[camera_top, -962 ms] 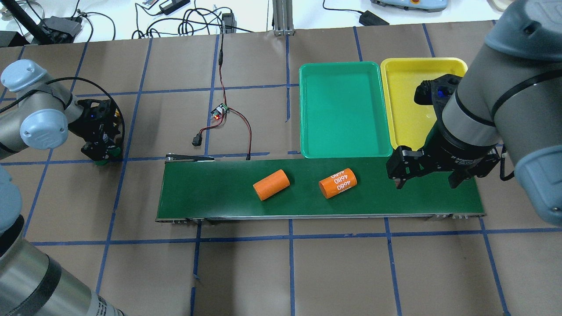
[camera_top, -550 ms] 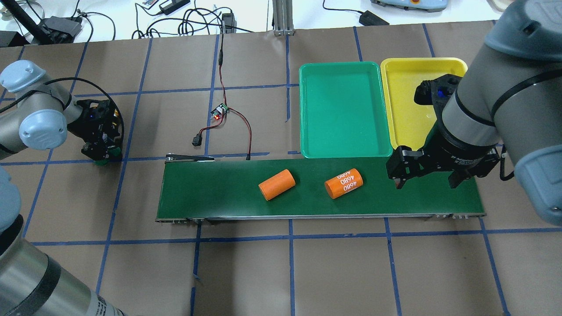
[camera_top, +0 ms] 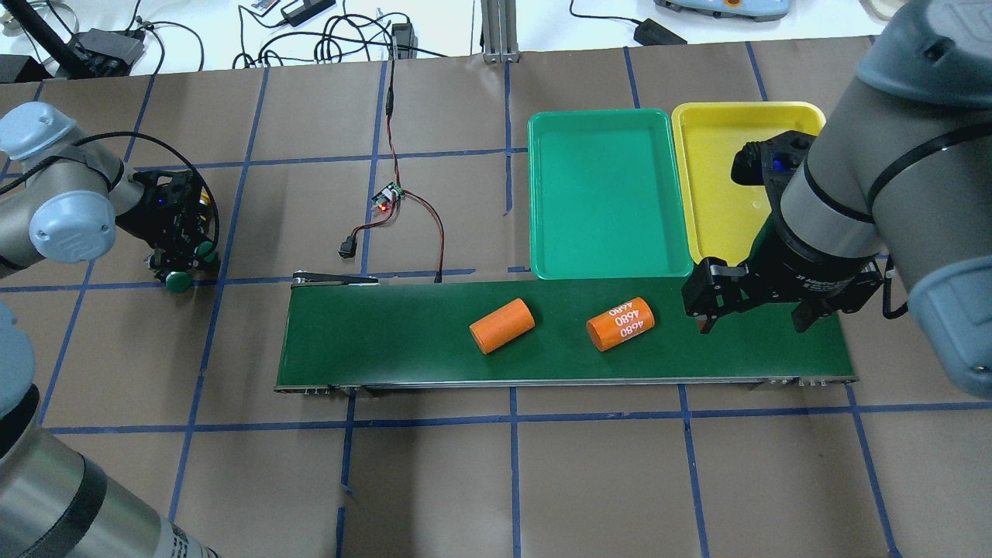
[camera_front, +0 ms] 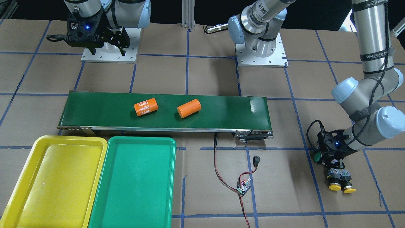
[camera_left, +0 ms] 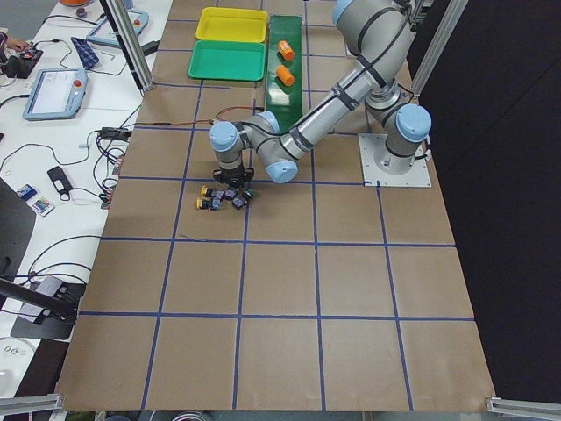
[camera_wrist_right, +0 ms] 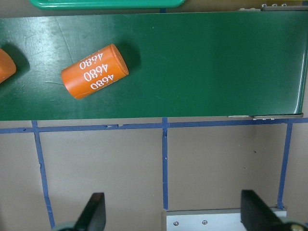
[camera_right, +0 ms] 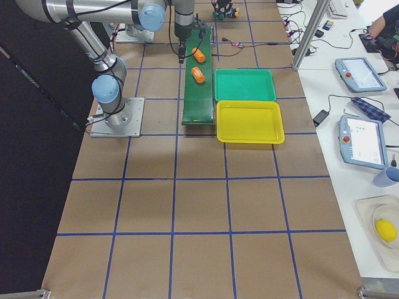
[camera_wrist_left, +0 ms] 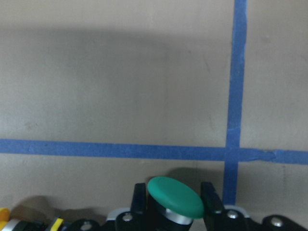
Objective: Sort buttons by color to trays
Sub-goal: 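Grasp a green-capped button with the left gripper and lift it, then set the green button down on the belt with the left gripper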
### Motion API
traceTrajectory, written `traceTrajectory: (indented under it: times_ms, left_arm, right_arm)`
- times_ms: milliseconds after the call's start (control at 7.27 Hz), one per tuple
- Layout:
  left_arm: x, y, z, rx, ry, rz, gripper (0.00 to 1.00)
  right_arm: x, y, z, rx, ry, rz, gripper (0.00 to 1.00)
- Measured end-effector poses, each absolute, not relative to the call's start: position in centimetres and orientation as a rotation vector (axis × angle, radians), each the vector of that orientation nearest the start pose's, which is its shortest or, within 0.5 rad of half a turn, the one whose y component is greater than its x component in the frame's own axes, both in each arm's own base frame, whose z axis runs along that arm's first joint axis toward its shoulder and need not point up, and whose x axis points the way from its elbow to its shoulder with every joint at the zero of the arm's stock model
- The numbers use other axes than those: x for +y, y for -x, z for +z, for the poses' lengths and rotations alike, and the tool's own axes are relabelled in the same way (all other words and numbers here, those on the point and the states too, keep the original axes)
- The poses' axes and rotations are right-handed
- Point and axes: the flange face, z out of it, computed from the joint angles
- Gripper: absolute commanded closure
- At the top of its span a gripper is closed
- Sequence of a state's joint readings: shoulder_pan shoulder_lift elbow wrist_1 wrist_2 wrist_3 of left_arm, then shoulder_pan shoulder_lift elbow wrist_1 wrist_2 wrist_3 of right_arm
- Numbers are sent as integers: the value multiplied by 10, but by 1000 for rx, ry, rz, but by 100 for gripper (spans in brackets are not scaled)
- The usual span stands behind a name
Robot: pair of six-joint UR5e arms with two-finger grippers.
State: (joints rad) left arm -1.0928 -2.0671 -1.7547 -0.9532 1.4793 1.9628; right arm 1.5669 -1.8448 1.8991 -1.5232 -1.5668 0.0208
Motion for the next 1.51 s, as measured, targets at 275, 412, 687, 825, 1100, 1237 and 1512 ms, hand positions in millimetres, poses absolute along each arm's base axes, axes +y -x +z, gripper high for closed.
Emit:
traceTrajectory:
  times_ms: [275,412,687,825,1100,1237,1512]
  left_arm:
    - [-600,-144,194,2410,-2141,-118,81]
    - [-600,-137,204,2465,-2088,-152,81]
    - [-595,-101,238,2662,-1904,-171,80]
    - [-587,-67,263,2764,-1801,-140,80]
    - [-550,13,296,2915,-1608,-61,80]
    - [-523,52,296,2972,-1518,-23,80]
    - [-477,122,283,3006,-1416,-1,74]
  right_arm:
    - [-366,-132,441,3135,-38,161,0]
    - [-366,-132,441,3135,-38,160,0]
    - [-366,-132,441,3134,-38,160,0]
    - [-366,-132,441,3134,-38,160,0]
    - [-366,-132,441,3134,-39,161,0]
    - [-366,-132,441,3134,-39,161,0]
    - [-366,-132,441,3134,-39,162,0]
